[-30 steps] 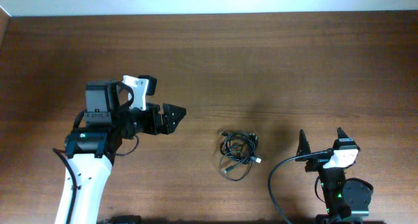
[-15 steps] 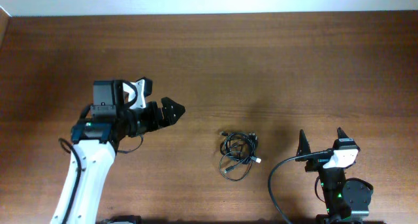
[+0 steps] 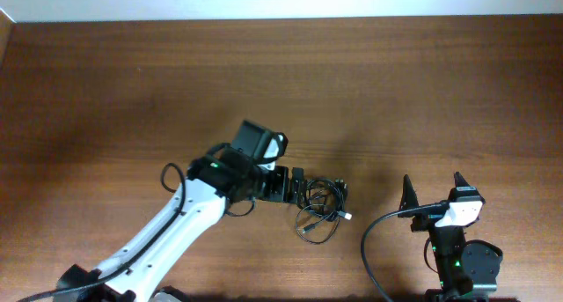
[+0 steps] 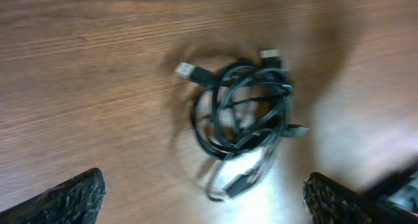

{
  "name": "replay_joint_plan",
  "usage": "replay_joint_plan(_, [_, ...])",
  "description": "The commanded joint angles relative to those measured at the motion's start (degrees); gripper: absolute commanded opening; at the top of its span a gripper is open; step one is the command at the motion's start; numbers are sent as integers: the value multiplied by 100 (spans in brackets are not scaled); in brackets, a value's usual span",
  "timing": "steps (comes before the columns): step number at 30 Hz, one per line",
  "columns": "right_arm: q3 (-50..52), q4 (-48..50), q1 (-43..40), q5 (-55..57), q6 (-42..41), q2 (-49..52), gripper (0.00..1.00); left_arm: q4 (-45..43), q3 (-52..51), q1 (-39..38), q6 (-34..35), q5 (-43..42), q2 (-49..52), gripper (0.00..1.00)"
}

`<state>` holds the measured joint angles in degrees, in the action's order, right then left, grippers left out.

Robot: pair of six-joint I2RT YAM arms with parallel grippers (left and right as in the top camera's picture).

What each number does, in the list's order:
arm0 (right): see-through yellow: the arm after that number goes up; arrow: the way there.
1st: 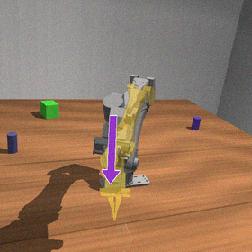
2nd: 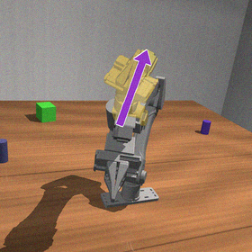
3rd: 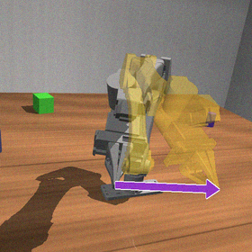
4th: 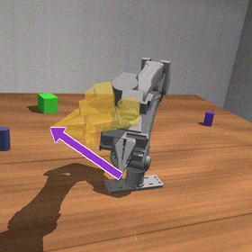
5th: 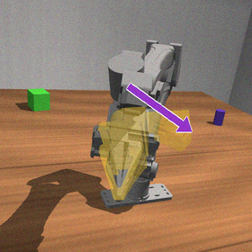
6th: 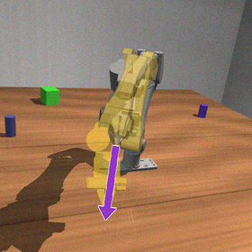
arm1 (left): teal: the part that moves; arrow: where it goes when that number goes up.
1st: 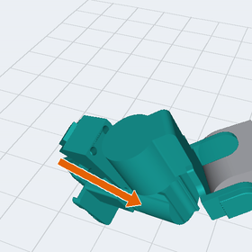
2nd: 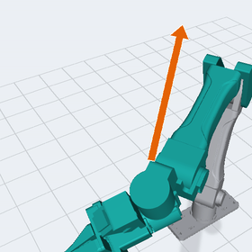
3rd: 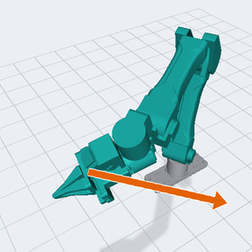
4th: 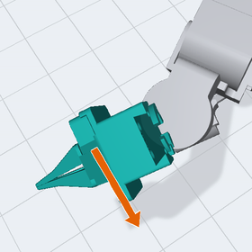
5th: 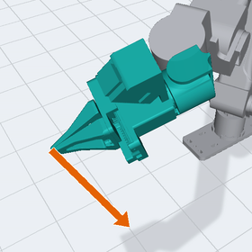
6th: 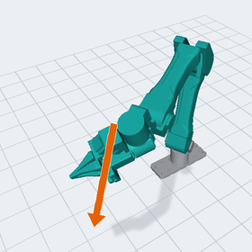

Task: Untangle cables
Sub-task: 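Reach the left gripper forward over the black cable bundle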

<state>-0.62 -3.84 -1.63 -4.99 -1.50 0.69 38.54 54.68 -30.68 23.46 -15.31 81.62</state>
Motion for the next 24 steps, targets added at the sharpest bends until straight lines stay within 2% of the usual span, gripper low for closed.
replay_joint_plan(1, [31,-24,-28,-33,-22,-33,98,-24,66,-382,33,1084,334,99])
replay_joint_plan(5, [31,-24,-28,-33,-22,-33,98,-216,66,-481,144,1198,903,99])
replay_joint_plan(7, [31,-24,-28,-33,-22,-33,98,-376,66,-481,455,1189,1139,99])
replay_joint_plan(8, [31,-24,-28,-33,-22,-33,98,-407,66,-481,693,1169,1237,97])
replay_joint_plan(10, [31,-24,-28,-33,-22,-33,98,-435,66,-481,828,1040,1377,87])
replay_joint_plan(14, [31,-24,-28,-33,-22,-33,98,-640,66,-520,820,415,1405,91])
replay_joint_plan(20, [31,-24,-28,-33,-22,-33,98,-1165,66,-1029,822,398,1405,91])
replay_joint_plan(23, [31,-24,-28,-33,-22,-33,98,-1272,66,-1259,824,442,1405,76])
replay_joint_plan(24, [31,-24,-28,-33,-22,-33,98,-1279,66,-1327,826,437,1405,62])
